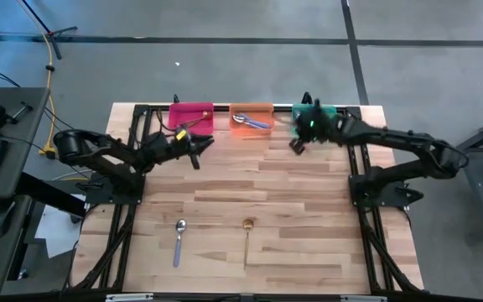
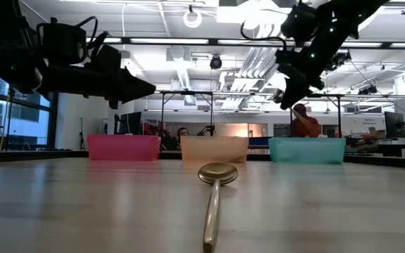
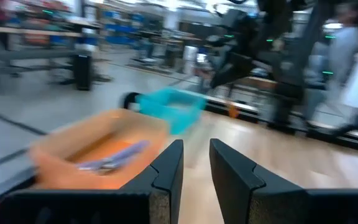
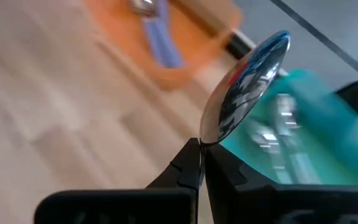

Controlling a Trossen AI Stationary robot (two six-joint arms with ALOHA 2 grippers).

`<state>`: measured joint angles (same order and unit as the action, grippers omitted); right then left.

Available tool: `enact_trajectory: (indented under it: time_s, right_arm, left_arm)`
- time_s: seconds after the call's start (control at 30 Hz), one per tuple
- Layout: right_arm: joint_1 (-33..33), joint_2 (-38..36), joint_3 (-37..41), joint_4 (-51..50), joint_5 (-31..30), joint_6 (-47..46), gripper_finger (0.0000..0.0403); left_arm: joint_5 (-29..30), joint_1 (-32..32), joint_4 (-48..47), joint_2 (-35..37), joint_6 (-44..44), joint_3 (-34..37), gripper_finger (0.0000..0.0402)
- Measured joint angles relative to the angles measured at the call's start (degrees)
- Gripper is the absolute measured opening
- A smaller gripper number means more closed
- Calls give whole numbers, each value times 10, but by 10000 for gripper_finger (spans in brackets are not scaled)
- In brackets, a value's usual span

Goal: Sort silverware by color (type)
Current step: Put the orange spoon into the green bin

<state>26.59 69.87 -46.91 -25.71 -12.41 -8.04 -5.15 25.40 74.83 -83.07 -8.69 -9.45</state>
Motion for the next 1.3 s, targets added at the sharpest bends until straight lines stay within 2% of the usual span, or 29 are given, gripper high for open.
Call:
enact_trajectory:
  time_s: [0.17, 0.33, 0.5, 0.87, 1.3]
  right_arm:
    - [109, 28, -65, -51, 22, 133, 0]
    - [171, 78, -133, -88, 43, 263, 0]
    - [216, 140, -148, -93, 67, 367, 0]
    - [249, 235, -148, -89, 67, 429, 0]
    - [248, 269, -148, -85, 70, 454, 0]
  left_arm:
    - [10, 63, -1, 0, 13, 0, 71]
    - [10, 107, -3, 0, 9, 0, 71]
    - [10, 125, -16, 0, 13, 0, 71]
    - [7, 129, -39, 0, 28, 0, 71]
    - [6, 126, -43, 0, 32, -16, 71]
